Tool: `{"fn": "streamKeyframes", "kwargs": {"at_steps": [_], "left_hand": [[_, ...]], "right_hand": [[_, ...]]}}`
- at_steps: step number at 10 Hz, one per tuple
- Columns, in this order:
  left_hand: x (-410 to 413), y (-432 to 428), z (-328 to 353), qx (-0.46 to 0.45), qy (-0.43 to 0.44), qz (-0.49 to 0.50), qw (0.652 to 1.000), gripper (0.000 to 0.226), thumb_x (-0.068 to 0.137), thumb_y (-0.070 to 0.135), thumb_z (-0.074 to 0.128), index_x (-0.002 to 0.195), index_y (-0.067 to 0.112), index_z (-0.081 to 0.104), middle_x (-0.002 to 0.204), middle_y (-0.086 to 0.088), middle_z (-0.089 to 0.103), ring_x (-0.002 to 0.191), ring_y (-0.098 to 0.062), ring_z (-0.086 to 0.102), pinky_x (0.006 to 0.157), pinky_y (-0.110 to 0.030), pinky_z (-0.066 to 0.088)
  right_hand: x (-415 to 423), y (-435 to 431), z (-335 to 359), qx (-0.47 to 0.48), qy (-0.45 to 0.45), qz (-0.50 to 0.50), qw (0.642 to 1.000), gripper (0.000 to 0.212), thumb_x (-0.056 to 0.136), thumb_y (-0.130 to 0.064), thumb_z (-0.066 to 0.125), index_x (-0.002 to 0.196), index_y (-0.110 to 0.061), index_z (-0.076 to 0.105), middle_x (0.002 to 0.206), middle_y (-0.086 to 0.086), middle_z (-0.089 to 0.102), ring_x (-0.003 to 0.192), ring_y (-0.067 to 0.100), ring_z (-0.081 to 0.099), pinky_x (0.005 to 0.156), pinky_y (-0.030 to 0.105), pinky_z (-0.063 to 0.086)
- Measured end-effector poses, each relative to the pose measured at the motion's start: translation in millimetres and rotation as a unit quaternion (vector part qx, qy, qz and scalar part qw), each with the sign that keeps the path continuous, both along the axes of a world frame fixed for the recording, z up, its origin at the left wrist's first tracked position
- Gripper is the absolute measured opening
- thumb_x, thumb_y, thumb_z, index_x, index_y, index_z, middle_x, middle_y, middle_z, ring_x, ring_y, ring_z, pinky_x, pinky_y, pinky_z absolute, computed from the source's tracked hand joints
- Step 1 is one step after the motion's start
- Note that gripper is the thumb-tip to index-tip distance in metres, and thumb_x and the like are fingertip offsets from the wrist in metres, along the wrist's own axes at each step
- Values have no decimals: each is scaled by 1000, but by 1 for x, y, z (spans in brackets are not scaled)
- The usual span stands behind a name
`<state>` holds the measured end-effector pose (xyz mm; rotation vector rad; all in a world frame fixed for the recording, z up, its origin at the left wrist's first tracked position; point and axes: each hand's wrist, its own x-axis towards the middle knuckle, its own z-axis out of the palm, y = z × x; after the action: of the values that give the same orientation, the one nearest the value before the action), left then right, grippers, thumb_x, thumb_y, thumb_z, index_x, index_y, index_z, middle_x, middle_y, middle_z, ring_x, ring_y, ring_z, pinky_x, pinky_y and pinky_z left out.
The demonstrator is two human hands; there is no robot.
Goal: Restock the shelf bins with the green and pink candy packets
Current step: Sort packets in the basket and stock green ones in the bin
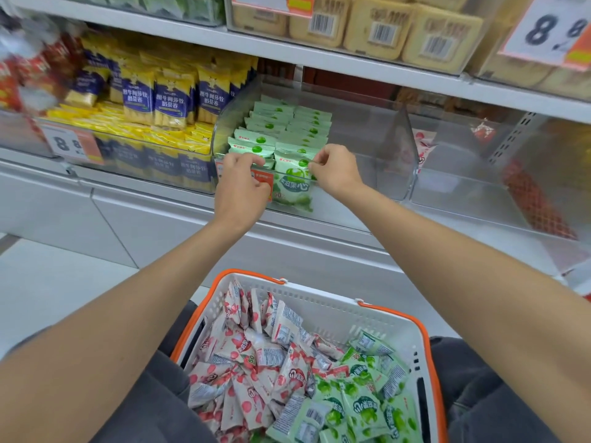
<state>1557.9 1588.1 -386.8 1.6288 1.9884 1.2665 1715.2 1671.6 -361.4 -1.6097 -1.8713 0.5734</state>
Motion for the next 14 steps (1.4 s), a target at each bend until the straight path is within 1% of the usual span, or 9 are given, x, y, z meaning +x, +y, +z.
{"fn": "streamKeyframes", "kwargs": {"at_steps": [2, 4, 5, 6, 8, 9, 11, 13, 14], "left_hand": [[6, -2, -6, 19, 5, 11, 1000, 36, 82, 1, 58, 113, 19, 58, 123, 1, 41, 78, -17, 59, 82, -33, 50], [28, -14, -20, 4, -8, -47, 999, 23, 76, -2, 60, 86, 18, 54, 93, 2, 47, 64, -10, 49, 69, -28, 42], [45, -24, -53, -82, -23, -97, 992, 22, 75, 1, 62, 78, 21, 55, 86, 0, 52, 71, -16, 50, 70, -30, 44], [66, -43, -93, -209, -39, -134, 968, 17, 79, 4, 64, 82, 20, 58, 80, 5, 50, 79, -19, 54, 74, -31, 50], [93, -81, -152, -362, 0, -191, 912, 15, 86, 3, 62, 96, 15, 61, 89, 4, 55, 89, -17, 55, 75, -25, 42], [95, -86, -160, -376, 32, -213, 901, 16, 88, 3, 62, 98, 16, 61, 101, 2, 57, 98, -16, 56, 84, -26, 44], [91, -87, -164, -365, 44, -210, 906, 16, 88, -1, 61, 99, 10, 64, 100, -2, 60, 100, -20, 59, 83, -25, 42], [90, -88, -166, -373, 52, -234, 896, 16, 89, 1, 62, 96, 15, 62, 102, -2, 61, 99, -19, 59, 82, -26, 45], [91, -88, -165, -376, 53, -246, 892, 18, 88, 3, 62, 96, 18, 61, 107, -3, 62, 102, -20, 60, 90, -32, 49]], "right_hand": [[0, -2, 5, -52, -35, 34, 997, 12, 87, -7, 56, 78, -13, 52, 86, 6, 57, 80, 19, 52, 74, 37, 50], [25, -51, -21, 237, -3, 95, 967, 8, 80, -6, 57, 86, -10, 61, 88, 0, 54, 81, 15, 50, 73, 24, 40], [52, -88, -63, 184, -27, 134, 973, 12, 78, -3, 55, 83, -11, 62, 84, -1, 57, 77, 17, 53, 69, 28, 40], [87, -125, -121, -40, -101, 150, 983, 19, 80, -2, 53, 88, -13, 67, 86, -2, 61, 79, 19, 56, 71, 29, 43], [144, -174, -204, -398, -354, 208, 820, 18, 90, 1, 47, 86, -3, 64, 99, 14, 64, 79, 24, 58, 77, 35, 51], [146, -182, -207, -434, -383, 211, 788, 34, 93, 2, 41, 64, -14, 31, 73, 6, 41, 58, 16, 38, 56, 29, 37], [157, -199, -216, -528, -385, 212, 726, 16, 102, -20, 45, 95, -7, 51, 94, 13, 49, 76, 27, 56, 75, 32, 47], [161, -217, -231, -501, -323, 158, 788, 10, 94, -17, 56, 98, -9, 50, 71, 1, 42, 58, 13, 38, 75, 29, 39], [161, -221, -241, -561, -281, 107, 771, 38, 96, -22, 58, 128, -4, 49, 102, 8, 55, 85, 19, 58, 92, 29, 48]]}}
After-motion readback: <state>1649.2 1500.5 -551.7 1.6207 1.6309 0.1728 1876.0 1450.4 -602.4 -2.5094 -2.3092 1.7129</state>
